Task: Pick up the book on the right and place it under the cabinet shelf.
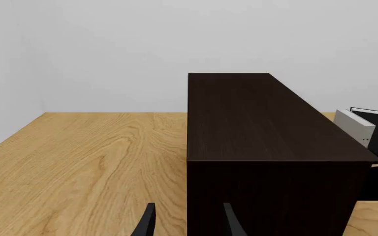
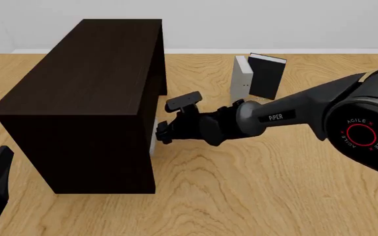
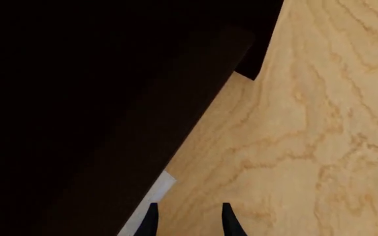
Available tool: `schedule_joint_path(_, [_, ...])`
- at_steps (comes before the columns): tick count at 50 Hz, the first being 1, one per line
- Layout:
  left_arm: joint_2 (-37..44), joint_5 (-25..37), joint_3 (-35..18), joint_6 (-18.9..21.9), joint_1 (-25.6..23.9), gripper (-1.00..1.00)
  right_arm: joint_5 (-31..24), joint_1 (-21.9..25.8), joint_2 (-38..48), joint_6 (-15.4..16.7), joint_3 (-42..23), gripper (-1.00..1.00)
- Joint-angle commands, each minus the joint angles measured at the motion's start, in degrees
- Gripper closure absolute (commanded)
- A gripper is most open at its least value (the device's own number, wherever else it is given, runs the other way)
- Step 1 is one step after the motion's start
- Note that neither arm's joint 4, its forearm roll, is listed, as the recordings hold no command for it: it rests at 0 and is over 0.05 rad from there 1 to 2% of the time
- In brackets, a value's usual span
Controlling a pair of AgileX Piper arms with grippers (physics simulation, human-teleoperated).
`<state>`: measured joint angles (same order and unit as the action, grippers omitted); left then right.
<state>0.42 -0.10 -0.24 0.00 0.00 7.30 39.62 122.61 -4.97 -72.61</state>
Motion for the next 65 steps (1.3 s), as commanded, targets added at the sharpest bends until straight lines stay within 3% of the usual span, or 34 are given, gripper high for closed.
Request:
schedule_joint_path(1, [0.0,0.0,0.0,0.0,0.0,-1.00,-0.2,3.3,1.9,-3.2,-3.1,-1.00])
schedule_joint_path(22, [0.0,0.0,0.0,0.0,0.0,-1.00,-0.9,2.3,1.8,-2.4,-3.4,-1.00])
schedule_joint_path(38, [0.0,0.0,0.0,0.0,0.0,-1.00,1.2,-2.9,-4.1,-1.0,4.4,-1.00])
schedule_joint_path(65, [0.0,0.0,0.0,0.0,0.0,-1.00,4.2,-6.2,-17.6,-0.8,17.4,-1.00])
